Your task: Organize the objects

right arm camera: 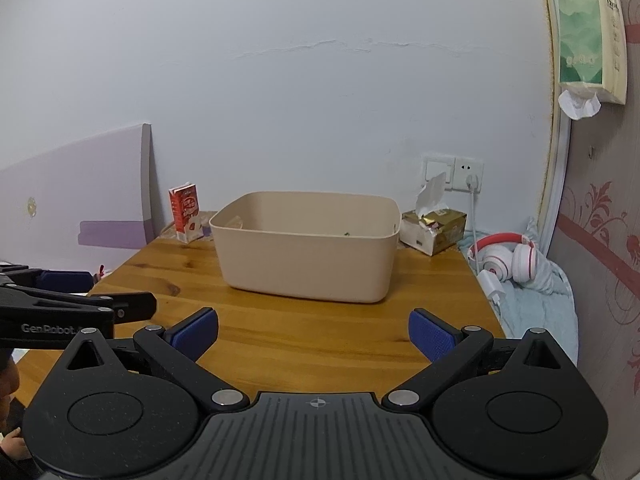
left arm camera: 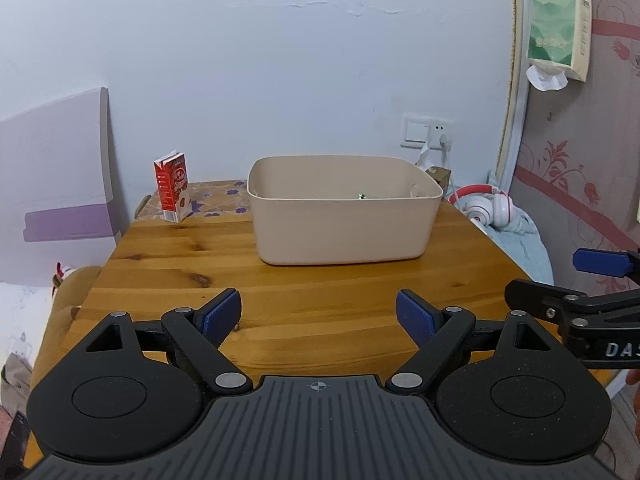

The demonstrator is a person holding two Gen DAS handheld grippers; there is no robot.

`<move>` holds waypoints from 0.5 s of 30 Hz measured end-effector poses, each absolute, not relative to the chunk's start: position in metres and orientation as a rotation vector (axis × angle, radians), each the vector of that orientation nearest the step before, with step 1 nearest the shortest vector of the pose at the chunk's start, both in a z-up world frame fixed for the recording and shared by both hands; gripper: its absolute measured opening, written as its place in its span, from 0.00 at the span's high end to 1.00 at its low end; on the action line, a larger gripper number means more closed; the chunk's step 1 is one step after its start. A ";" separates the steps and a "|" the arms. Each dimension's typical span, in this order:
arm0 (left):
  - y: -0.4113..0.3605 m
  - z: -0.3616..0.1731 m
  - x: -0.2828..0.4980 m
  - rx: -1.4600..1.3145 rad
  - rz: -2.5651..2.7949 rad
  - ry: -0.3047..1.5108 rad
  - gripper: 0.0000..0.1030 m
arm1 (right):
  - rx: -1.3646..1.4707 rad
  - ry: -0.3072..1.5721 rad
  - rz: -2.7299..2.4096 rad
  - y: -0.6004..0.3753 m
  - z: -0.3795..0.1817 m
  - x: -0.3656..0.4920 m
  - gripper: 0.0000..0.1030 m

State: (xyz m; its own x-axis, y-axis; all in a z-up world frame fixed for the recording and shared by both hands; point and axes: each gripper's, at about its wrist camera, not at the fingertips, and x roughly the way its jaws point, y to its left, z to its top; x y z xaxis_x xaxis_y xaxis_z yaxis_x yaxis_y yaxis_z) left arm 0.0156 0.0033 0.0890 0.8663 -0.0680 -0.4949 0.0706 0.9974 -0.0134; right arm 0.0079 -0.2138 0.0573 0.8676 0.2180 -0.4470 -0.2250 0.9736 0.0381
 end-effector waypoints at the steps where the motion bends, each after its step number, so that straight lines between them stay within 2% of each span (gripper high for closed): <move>1: 0.004 0.090 0.012 0.007 -0.074 0.517 0.16 | -0.013 0.469 0.230 -0.214 0.056 0.006 0.00; 15: 0.006 0.100 -0.017 0.013 -0.064 0.492 0.13 | -0.006 0.466 0.245 -0.215 0.061 -0.017 0.00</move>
